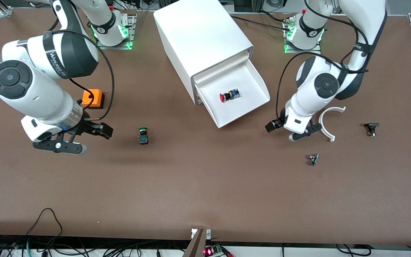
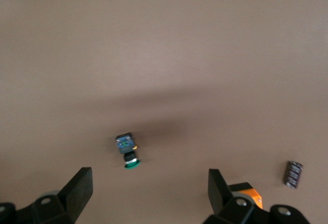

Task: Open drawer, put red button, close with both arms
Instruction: 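Push the drawer shut with the left gripper while the right gripper withdraws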

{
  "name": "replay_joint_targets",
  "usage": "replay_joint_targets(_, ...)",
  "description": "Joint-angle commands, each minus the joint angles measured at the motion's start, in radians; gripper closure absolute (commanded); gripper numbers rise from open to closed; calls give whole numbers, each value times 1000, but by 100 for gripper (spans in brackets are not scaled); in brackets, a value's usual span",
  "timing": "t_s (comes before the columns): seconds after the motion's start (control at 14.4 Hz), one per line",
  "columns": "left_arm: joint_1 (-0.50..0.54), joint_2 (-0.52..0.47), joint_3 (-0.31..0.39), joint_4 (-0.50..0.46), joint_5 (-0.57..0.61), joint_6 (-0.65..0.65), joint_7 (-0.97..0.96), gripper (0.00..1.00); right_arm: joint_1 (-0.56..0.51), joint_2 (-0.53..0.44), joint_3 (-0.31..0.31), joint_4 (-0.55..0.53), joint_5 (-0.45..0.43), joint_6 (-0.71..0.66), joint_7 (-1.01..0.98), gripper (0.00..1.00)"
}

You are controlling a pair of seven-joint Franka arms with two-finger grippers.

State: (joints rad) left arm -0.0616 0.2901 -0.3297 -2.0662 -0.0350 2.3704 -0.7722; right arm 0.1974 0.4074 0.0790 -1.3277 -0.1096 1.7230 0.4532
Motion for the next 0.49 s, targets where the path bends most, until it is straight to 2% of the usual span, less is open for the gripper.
replay_joint_targets(0.0,-4,-77,-66,-107,10,6,-9,0,-62,-96,-11,-57,-13,-19,21,0)
replay_joint_targets(0.14,-4,-98,-116,-152,10,3,-4,0,-128,-131,-11,-61,-13,-74,10,0)
replay_joint_targets(0.28,2,-117,-201,-173,10,-5,-4,0,-194,-159,-16,-68,-6,-92,-4,0)
replay_joint_targets(0.42,6,-161,-280,-205,10,-25,-1,0,-225,-183,-30,-99,1,-80,-161,0)
